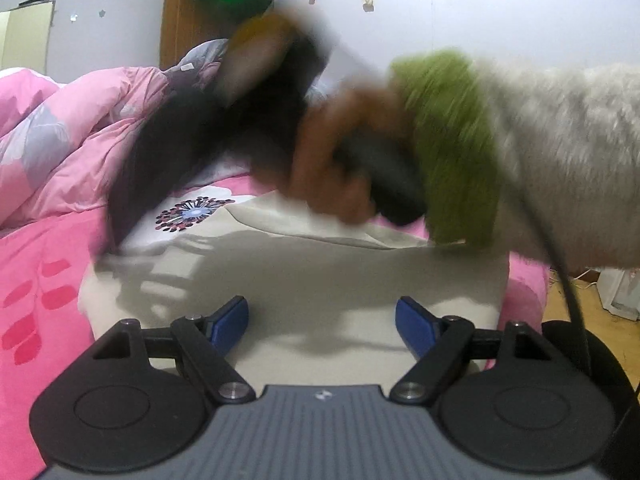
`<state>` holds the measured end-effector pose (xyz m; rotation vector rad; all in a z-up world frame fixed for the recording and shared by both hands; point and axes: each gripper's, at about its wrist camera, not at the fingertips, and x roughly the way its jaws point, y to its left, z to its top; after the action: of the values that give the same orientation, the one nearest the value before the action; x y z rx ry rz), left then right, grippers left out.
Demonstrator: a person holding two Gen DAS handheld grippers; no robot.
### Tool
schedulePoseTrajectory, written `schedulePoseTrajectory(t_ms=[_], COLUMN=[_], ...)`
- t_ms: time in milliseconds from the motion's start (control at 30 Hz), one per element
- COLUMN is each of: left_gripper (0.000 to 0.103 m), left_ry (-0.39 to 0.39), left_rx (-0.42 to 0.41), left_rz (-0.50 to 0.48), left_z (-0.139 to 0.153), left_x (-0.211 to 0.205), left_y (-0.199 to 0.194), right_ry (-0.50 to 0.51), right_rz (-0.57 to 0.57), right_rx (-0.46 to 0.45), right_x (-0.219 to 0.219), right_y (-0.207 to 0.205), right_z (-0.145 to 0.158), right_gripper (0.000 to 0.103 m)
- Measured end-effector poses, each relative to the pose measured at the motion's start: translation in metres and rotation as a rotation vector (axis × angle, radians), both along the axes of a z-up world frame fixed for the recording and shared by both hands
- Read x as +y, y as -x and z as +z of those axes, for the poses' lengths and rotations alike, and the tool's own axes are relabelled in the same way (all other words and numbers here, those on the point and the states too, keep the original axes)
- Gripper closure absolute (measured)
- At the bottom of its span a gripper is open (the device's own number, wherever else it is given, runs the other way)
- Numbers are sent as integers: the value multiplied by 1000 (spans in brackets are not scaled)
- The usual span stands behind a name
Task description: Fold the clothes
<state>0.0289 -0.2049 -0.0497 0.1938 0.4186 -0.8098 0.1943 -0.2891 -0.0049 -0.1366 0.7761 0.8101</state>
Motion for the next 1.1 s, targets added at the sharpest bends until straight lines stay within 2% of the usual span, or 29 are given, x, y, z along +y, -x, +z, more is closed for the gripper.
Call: schedulePoseTrajectory(t_ms=[100, 200, 333, 433, 500, 567, 633, 700, 800, 900, 967, 1033, 1100], left_gripper=[22, 22, 22, 22, 22, 22, 21, 21, 22, 22, 21, 21, 21], left_ry=[12, -3, -1, -7, -13, -25, -34, -30, -32, -35, -37, -85, -114], left_rx=[16, -3, 0, 0, -3, -2, -1, 12, -15, -45, -65, -48, -41], left_rz=[-11, -12, -14, -13, -10, -8, -13, -14, 2, 20, 32, 52, 68], left_z=[1, 0, 1, 2, 0, 1, 3, 5, 13, 22, 28, 21, 13], left_x=[2, -1, 5, 9, 13, 12, 11, 14, 24, 35, 42, 44, 43], left_y=[-1, 4, 4, 3, 6, 7, 7, 4, 17, 30, 39, 42, 43], right_ry=[14, -21, -112, -107, -86, 58, 13, -24, -12, -43, -70, -71, -64], right_rz=[-29, -148, -335, -415, -440, -472, -495, -559, -573, -563, -540, -509, -522], right_rx=[45, 32, -40, -55, 5, 55, 29, 46, -47, -86, -72, -50, -41], right_x=[10, -13, -82, -120, -124, -115, -119, -126, -129, -133, -131, -121, -117], right_y=[-13, -10, 20, 36, 33, 26, 30, 35, 74, 121, 152, 174, 179], right_z=[-35, -11, 36, 39, 14, -30, -39, -21, 21, 57, 66, 58, 46], right_gripper=[97, 95, 95, 93, 93, 99, 99, 98, 96, 95, 95, 95, 95])
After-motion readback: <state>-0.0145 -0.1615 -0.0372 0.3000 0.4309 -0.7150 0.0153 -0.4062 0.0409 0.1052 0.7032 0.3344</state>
